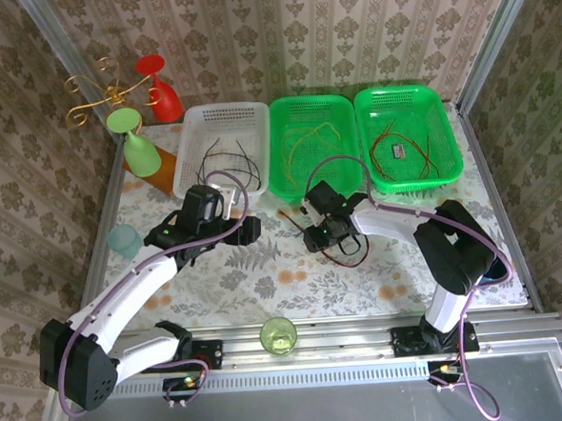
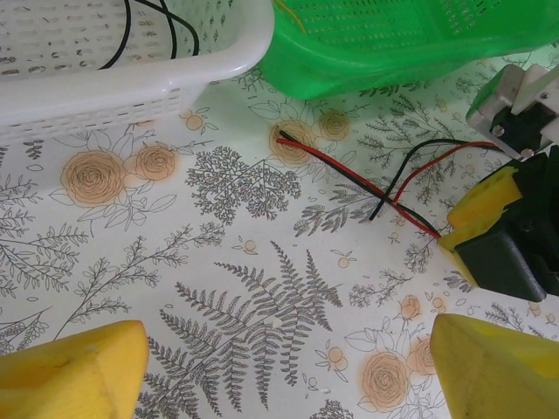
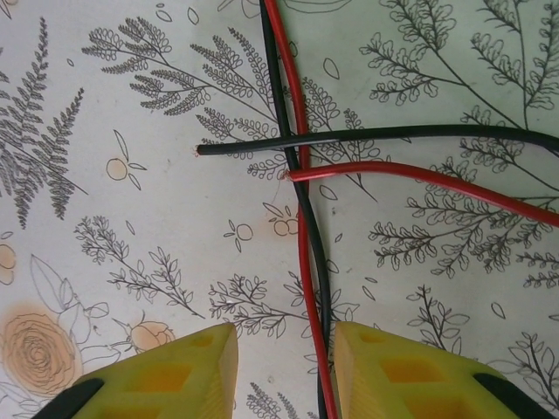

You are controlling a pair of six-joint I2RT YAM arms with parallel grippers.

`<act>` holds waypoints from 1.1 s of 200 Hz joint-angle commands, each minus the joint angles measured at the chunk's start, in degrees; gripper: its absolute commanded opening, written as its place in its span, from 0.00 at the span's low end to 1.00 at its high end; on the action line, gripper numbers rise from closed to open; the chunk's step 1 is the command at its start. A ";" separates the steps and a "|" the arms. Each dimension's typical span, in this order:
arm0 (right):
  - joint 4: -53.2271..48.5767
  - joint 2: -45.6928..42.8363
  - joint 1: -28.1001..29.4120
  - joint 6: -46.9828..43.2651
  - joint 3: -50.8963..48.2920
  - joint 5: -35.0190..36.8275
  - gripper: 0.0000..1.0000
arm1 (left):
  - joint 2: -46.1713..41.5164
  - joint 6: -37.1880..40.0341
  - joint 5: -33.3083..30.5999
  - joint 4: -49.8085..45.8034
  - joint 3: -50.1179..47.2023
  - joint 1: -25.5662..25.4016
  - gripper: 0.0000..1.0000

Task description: Untangle the cables

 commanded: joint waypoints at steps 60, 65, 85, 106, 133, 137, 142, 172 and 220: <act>-1.71 2.13 1.95 -4.20 -0.90 5.35 0.31 | 0.18 -0.01 -0.58 -1.84 1.34 -0.27 0.85; -1.95 2.39 1.96 -4.37 -0.86 5.64 0.31 | 0.21 0.02 -0.58 -1.82 1.36 -0.27 0.85; -2.73 3.49 2.01 -4.94 -0.90 6.76 0.31 | 0.63 0.02 -0.58 -1.82 1.69 -0.27 0.85; -2.54 3.98 2.20 -5.42 -1.34 6.70 0.30 | 0.91 0.03 -0.41 -1.78 1.96 -0.27 0.85; -2.02 4.12 2.91 -5.76 -1.90 7.05 0.23 | 1.03 -0.06 -0.50 -1.69 2.19 -0.27 0.85; -2.04 4.04 3.06 -5.84 -1.90 7.12 0.21 | 1.08 -0.06 -0.45 -1.68 2.28 -0.27 0.85; -2.02 3.79 3.23 -5.91 -1.90 7.18 0.19 | 1.07 -0.11 -0.41 -1.74 2.37 -0.27 0.85; -2.26 -0.03 3.80 -7.35 -2.63 6.28 0.05 | 1.09 -0.24 0.25 -1.82 3.21 -0.18 0.86; -0.11 -11.16 3.43 -8.78 -7.12 -3.41 0.00 | 0.93 -1.26 2.76 -0.72 4.38 0.60 0.86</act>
